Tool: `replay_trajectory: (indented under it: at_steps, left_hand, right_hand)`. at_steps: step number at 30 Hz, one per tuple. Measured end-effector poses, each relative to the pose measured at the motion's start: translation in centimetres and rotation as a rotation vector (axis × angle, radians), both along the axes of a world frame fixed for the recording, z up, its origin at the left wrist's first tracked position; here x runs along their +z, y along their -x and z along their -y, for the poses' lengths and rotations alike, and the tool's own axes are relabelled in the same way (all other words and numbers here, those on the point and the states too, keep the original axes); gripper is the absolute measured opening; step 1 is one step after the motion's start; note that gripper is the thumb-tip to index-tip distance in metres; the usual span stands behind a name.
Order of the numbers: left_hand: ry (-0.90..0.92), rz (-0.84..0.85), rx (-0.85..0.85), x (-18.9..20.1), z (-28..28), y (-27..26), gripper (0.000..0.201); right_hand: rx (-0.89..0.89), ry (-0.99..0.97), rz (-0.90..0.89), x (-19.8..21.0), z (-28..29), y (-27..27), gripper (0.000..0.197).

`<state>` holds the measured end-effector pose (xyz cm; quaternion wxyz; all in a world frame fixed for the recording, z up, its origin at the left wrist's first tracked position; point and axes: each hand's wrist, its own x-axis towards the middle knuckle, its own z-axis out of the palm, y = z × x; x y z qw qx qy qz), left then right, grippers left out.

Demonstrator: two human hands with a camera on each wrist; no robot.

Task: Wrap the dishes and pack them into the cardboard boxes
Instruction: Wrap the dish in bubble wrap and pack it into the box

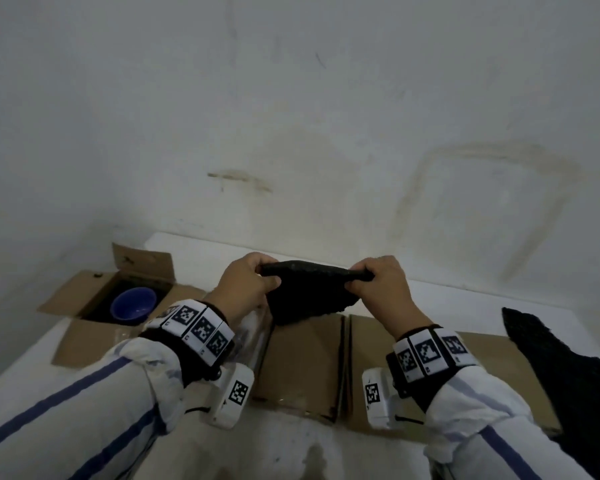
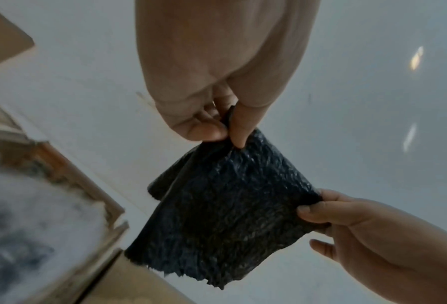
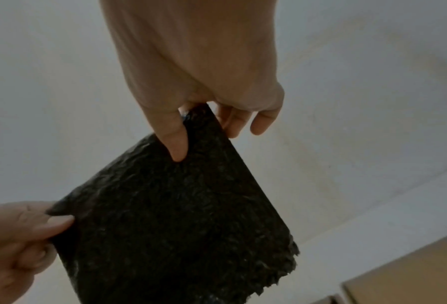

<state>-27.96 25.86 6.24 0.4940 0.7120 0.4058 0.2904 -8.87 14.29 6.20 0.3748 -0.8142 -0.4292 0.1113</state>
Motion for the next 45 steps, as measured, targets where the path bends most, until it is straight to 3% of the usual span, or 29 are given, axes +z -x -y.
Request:
replay_trajectory:
  at_steps: [3,7,10,13,16,20,25,27,30,34,38,41,45]
  left_hand:
    - [-0.055,0.08,0.02,0.7,-2.0,3.2,0.014]
    - [0.237,0.259,-0.082,1.0,-4.2,7.1,0.018]
    - [0.332,0.152,-0.138,0.2,-5.7,9.6,0.042]
    - [0.311,0.116,-0.074,-0.5,-6.6,10.9,0.028]
    - [0.287,0.029,0.023,-2.3,-7.4,11.0,0.029]
    - [0.22,-0.069,0.087,-5.1,-7.7,10.9,0.052]
    - [-0.17,-0.535,-0.101,-6.9,-7.5,10.6,0.048]
    - [-0.383,-0.673,-0.177,-7.2,-7.4,10.5,0.048]
    - [-0.551,-0.789,-0.185,-7.0,-7.2,9.9,0.042]
    - [-0.683,-0.954,-0.265,-6.6,-7.1,9.1,0.052]
    - [-0.735,-1.098,-0.369,-5.6,-6.9,8.7,0.016]
    - [-0.896,-1.208,-0.384,-6.2,-7.2,8.5,0.013]
    - [-1.019,-1.27,-0.353,-6.7,-7.1,8.4,0.023]
  right_hand:
    - [0.076,-0.178,-0.209,1.2,-1.6,3.3,0.012]
    - [0.184,-0.322,-0.598,2.9,-3.3,6.9,0.017]
    - [0.194,-0.352,-0.792,3.3,-5.0,9.0,0.021]
    - [0.131,-0.314,-0.812,2.0,-6.9,10.5,0.031]
    - [0.004,-0.196,-0.718,-0.9,-8.3,11.4,0.048]
    - [-0.175,-0.078,-0.538,-4.7,-9.0,12.6,0.039]
    - [-0.216,0.008,-0.455,-7.8,-10.0,12.5,0.021]
    - [-0.155,0.038,-0.399,-8.3,-10.1,12.4,0.017]
    - [0.051,0.131,-0.283,-8.2,-9.7,12.3,0.039]
    - [0.3,0.463,0.167,-7.6,-9.0,12.1,0.061]
    - [0.327,0.552,0.537,-7.0,-8.9,12.3,0.049]
    - [0.408,0.505,0.621,-6.8,-9.4,12.3,0.041]
    - [0.53,0.553,0.519,-6.8,-10.2,12.5,0.044]
